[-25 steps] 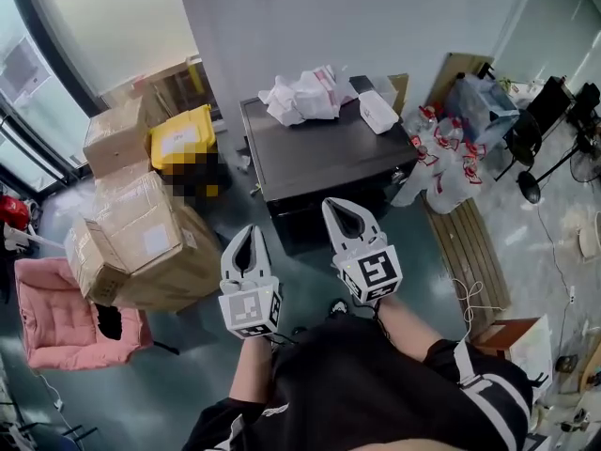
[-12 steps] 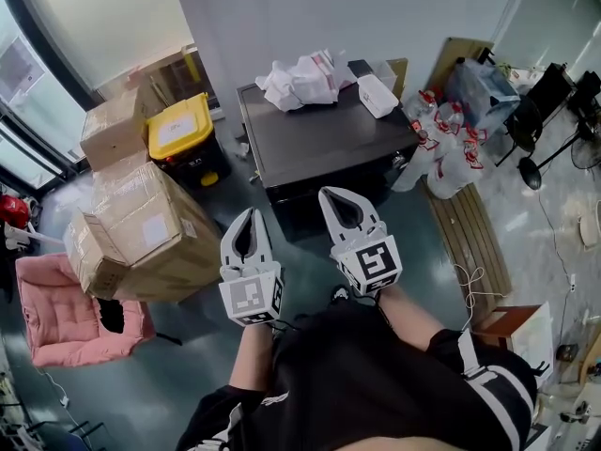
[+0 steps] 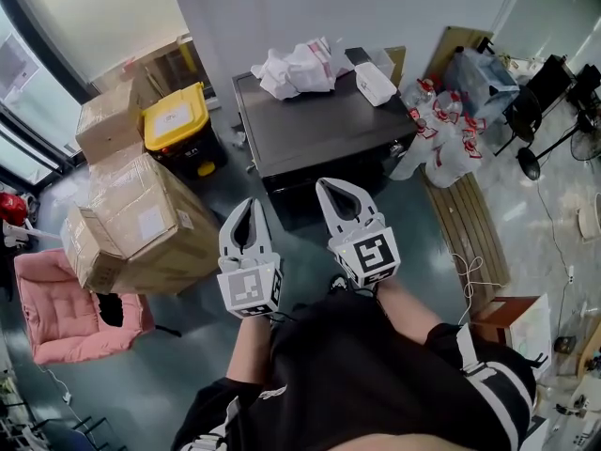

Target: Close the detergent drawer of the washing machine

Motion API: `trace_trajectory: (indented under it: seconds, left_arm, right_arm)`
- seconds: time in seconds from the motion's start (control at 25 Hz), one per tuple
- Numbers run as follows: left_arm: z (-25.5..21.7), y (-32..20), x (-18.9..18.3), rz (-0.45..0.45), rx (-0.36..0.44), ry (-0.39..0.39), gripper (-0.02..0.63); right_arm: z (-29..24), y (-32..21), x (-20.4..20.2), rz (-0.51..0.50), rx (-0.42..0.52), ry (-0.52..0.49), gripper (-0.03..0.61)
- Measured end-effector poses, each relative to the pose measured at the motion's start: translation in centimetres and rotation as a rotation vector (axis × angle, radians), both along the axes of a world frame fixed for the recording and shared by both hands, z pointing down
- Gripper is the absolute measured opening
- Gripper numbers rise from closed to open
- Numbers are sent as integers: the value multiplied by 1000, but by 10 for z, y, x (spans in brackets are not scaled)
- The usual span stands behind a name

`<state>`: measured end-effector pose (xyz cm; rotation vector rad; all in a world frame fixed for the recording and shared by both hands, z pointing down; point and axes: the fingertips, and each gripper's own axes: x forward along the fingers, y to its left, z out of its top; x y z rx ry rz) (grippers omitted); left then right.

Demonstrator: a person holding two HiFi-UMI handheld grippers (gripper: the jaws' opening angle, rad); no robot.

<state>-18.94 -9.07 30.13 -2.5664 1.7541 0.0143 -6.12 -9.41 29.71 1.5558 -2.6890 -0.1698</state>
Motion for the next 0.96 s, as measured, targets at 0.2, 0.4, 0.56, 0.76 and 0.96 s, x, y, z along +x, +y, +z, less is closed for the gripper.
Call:
trace_trajectory:
  seconds: [0.2, 0.4, 0.56, 0.76, 0.96]
  left_arm:
    - [2, 1, 4, 7, -6, 9, 6]
    - [5, 2, 5, 14, -14, 28, 6]
    - [5, 4, 4, 16, -11, 49, 5]
    - [9, 6, 2, 14, -17, 42, 6]
    - [9, 6, -1, 21, -14, 42, 6]
  right_arm:
    - [2, 2, 8, 19, -8, -1, 3]
    - [5, 4, 15, 44, -19, 7, 3]
    - [6, 7, 19, 55, -16, 12, 3]
    - [5, 9, 16, 55, -9, 17, 3]
    - [3, 9, 10, 53, -7, 27, 3]
